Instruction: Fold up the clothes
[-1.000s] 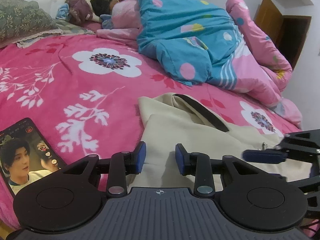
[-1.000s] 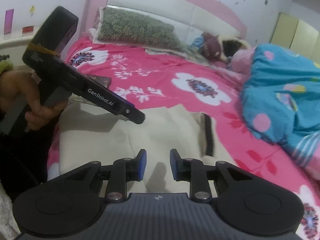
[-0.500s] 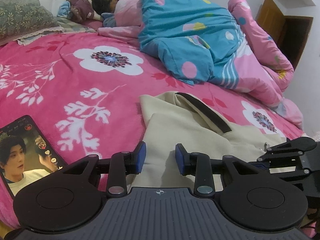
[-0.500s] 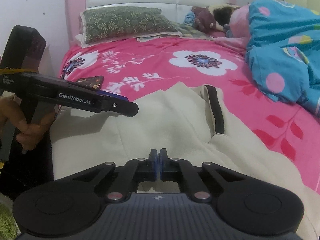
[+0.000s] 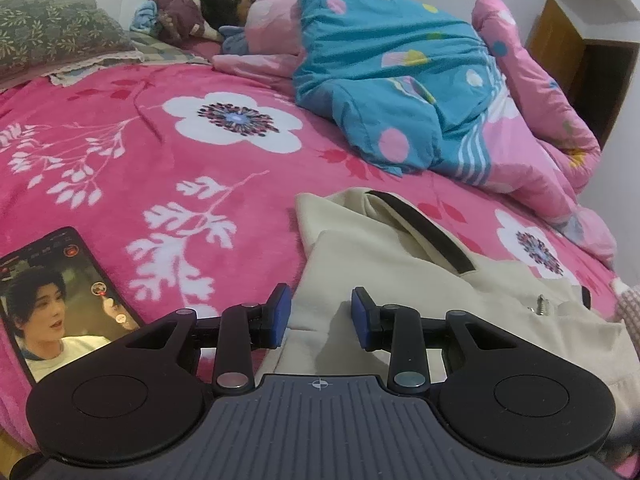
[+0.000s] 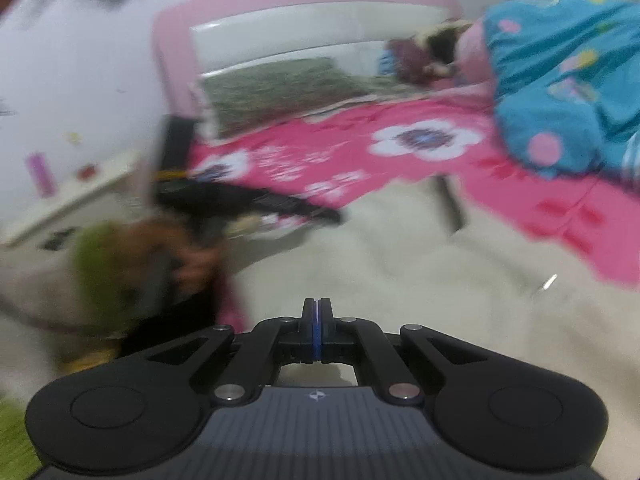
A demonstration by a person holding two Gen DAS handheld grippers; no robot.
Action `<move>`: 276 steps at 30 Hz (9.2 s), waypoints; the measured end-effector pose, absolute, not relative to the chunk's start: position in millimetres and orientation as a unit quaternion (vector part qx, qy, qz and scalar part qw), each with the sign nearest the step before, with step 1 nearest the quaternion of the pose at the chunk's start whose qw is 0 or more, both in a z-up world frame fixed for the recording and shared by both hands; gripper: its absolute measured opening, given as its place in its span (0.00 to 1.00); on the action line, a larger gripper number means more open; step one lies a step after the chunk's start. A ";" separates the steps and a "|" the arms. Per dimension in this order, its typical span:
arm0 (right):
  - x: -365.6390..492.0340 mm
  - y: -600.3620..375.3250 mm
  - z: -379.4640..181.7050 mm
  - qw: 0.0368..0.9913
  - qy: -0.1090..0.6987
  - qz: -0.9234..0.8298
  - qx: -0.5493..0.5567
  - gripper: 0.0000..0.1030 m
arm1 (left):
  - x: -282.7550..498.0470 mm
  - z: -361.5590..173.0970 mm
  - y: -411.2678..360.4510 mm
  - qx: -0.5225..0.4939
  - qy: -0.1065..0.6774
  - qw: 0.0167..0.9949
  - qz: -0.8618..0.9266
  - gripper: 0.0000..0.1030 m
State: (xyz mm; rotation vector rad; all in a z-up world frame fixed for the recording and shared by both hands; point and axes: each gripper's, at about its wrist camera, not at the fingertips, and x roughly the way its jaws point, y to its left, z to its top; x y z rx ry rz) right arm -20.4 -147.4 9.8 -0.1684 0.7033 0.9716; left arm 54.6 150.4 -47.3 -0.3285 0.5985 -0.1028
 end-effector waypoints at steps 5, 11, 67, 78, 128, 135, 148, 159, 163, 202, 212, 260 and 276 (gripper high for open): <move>-55.7 -152.1 -3.4 0.805 0.383 0.427 -0.152 0.28 | 49.3 -41.9 149.8 -0.150 0.284 0.946 -0.038 0.34; -61.7 -198.6 21.5 0.861 0.352 0.360 -0.074 0.32 | 39.1 -27.5 141.5 -0.126 0.260 0.957 -0.035 0.37; 52.5 -192.3 -19.7 0.922 0.249 0.174 -0.241 0.05 | 58.8 -51.2 76.6 -0.002 0.253 0.965 -0.068 0.41; 7.8 -283.5 28.4 0.943 0.270 0.096 -0.170 0.11 | 61.9 -51.2 75.3 0.004 0.258 0.964 -0.063 0.42; 50.9 -196.0 -23.7 0.923 0.322 0.185 -0.096 0.22 | 37.9 -45.9 100.9 -0.037 0.269 0.961 -0.056 0.60; 59.4 -200.6 -24.0 0.925 0.327 0.173 -0.082 0.00 | 38.6 -46.7 100.9 -0.041 0.269 0.961 -0.055 0.60; -3.6 -268.7 20.2 0.931 0.286 0.210 0.086 0.00 | 40.0 -45.2 103.5 -0.054 0.272 0.959 -0.054 0.60; -58.1 -246.0 24.9 0.909 0.305 0.282 -0.023 0.27 | 39.2 -42.8 103.3 -0.066 0.274 0.958 -0.046 0.60; -14.7 -234.2 22.1 0.936 0.284 0.205 -0.022 0.33 | 38.2 -42.5 102.5 -0.067 0.275 0.958 -0.044 0.60; -34.6 -318.1 8.1 0.927 0.369 0.056 0.046 0.37 | 20.6 -32.7 134.0 -0.073 0.279 0.955 -0.070 0.60; -15.0 -304.6 13.3 0.902 0.431 0.024 0.013 0.48 | 65.5 -37.2 155.0 -0.134 0.331 0.919 -0.168 0.55; 43.7 -289.5 -9.1 0.883 0.460 -0.089 -0.024 0.71 | 89.6 -59.9 190.0 -0.227 0.357 0.874 -0.237 0.56; 85.7 -327.5 -9.7 0.840 0.535 0.086 0.042 0.54 | 92.5 -61.6 181.3 -0.194 0.357 0.889 -0.209 0.45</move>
